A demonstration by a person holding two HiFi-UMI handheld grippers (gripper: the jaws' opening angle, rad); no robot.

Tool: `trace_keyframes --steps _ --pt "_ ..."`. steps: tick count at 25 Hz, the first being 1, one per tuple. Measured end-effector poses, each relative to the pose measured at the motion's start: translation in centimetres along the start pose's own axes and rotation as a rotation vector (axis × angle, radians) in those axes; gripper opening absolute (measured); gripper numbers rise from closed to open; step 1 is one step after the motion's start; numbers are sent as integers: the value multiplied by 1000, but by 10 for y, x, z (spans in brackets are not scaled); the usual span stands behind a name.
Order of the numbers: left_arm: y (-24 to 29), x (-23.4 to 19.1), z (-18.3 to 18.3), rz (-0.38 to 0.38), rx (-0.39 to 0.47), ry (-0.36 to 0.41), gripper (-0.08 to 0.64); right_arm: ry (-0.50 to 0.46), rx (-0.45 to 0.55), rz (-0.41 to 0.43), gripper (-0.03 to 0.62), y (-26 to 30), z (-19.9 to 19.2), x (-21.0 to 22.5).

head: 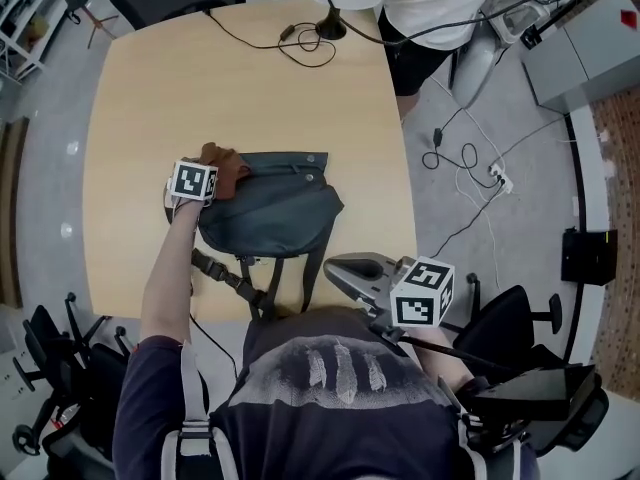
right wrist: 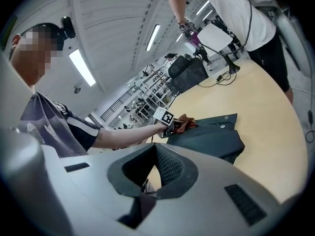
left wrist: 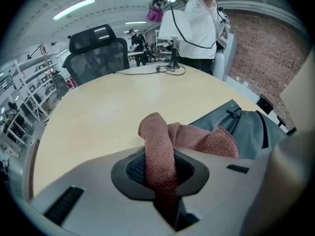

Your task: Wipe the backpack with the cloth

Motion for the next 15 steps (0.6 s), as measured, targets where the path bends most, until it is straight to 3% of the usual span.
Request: trace_keyframes --steps 4,8,11,13,15 --pt "-23 -32 -18 153 -10 -25 55 -1 5 4 2 3 0 -1" --pt "-70 -66 -54 279 35 -131 55 9 5 1 2 5 -3 0" --pt "-100 -71 -64 363 74 -110 55 1 3 1 2 8 -4 -4" --pt "-104 -58 -61 364 82 -68 55 -8 4 7 2 12 -3 -8" --pt "-95 -46 -58 300 55 -42 55 -1 20 33 2 22 -1 -10"
Point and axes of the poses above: the fingertips, and each gripper's own axes: y forward along the fingers, x to its right, z out of its top, the point moved 9 cm from there along -y, backward along the fingers, and after that the axes turned 2 degrees about -x, right-handed, at the moved point
